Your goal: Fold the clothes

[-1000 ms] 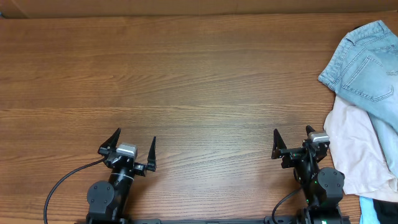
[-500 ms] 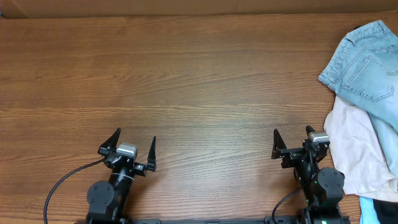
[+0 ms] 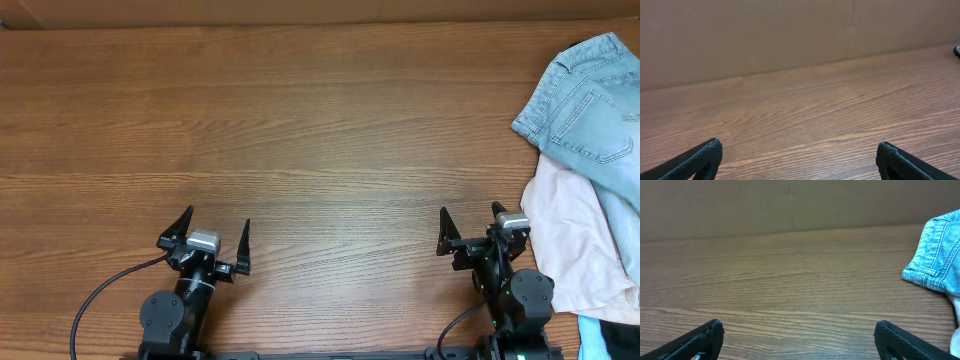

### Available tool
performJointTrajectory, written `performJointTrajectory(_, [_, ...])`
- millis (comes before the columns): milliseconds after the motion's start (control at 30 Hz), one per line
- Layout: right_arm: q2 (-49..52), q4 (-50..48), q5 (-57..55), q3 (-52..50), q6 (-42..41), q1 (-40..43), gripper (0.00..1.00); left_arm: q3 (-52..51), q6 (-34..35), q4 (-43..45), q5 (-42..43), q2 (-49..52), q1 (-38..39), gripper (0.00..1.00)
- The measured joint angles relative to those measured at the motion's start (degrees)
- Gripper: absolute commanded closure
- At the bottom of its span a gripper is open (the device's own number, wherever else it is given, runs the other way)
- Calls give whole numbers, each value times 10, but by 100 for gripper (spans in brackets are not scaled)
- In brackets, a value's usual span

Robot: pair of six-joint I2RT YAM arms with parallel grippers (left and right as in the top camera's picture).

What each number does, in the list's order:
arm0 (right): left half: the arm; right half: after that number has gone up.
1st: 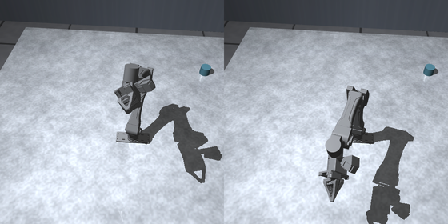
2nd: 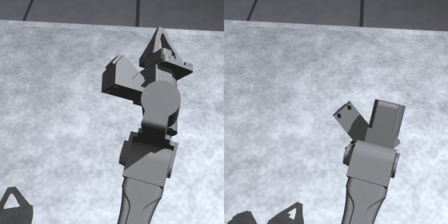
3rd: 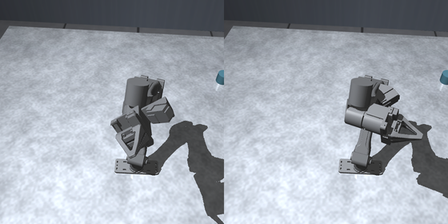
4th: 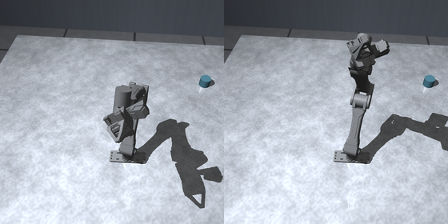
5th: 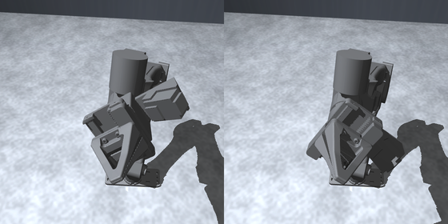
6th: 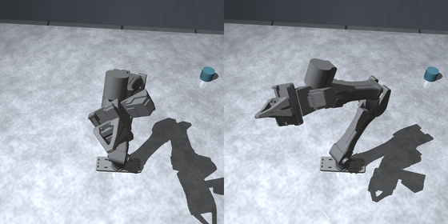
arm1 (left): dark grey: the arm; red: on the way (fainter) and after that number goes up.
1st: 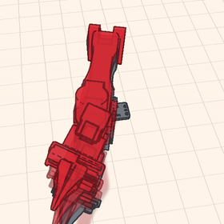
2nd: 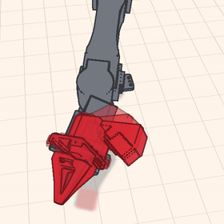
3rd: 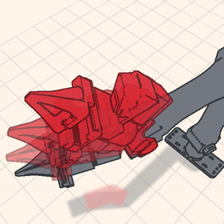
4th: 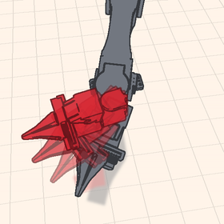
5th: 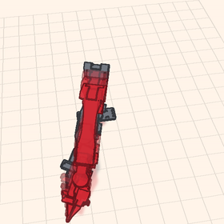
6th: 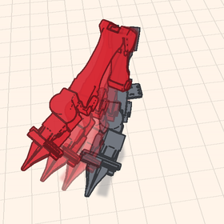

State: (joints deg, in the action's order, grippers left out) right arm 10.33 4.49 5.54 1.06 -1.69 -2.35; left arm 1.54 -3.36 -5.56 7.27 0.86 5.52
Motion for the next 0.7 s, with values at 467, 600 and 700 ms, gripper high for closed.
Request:
performJointTrajectory(467, [0,0,0,0,0,0,0,0,1,0,0,0,0,0])
performJointTrajectory(600, [0,0,0,0,0,0,0,0,21,0,0,0,0,0])
performJointTrajectory(700, [0,0,0,0,0,0,0,0,33,3,-7,0,0,0])
